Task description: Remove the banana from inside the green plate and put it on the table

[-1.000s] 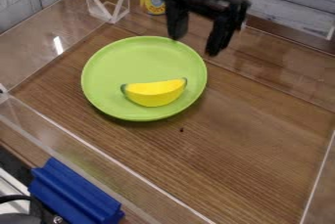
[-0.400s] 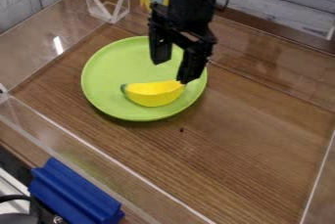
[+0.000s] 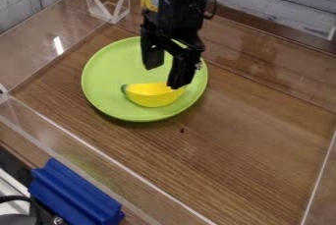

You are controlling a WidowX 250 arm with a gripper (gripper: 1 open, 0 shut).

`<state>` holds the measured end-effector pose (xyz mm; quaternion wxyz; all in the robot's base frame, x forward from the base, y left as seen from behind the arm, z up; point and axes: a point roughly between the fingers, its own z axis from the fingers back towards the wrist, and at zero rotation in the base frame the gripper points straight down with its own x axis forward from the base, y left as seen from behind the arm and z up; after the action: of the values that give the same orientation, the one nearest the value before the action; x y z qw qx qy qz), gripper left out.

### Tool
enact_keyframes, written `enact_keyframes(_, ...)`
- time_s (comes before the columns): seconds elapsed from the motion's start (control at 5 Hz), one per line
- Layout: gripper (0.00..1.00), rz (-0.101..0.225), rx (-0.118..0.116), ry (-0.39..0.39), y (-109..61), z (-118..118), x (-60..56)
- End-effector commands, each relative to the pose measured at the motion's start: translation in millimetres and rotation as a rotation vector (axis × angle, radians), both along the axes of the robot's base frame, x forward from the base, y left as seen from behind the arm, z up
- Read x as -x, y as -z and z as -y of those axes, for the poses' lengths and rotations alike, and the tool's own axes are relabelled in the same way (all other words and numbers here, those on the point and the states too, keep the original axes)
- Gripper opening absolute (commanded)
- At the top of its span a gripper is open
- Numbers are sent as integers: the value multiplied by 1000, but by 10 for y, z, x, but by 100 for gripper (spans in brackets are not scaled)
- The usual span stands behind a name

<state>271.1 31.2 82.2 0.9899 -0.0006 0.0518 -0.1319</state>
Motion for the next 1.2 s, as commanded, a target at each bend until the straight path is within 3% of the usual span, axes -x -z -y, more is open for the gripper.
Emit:
enact_keyframes(0.0, 100, 47, -11, 1, -45, -58, -30)
enact_keyframes(1.0, 100, 44, -2, 19, 225, -166, -31)
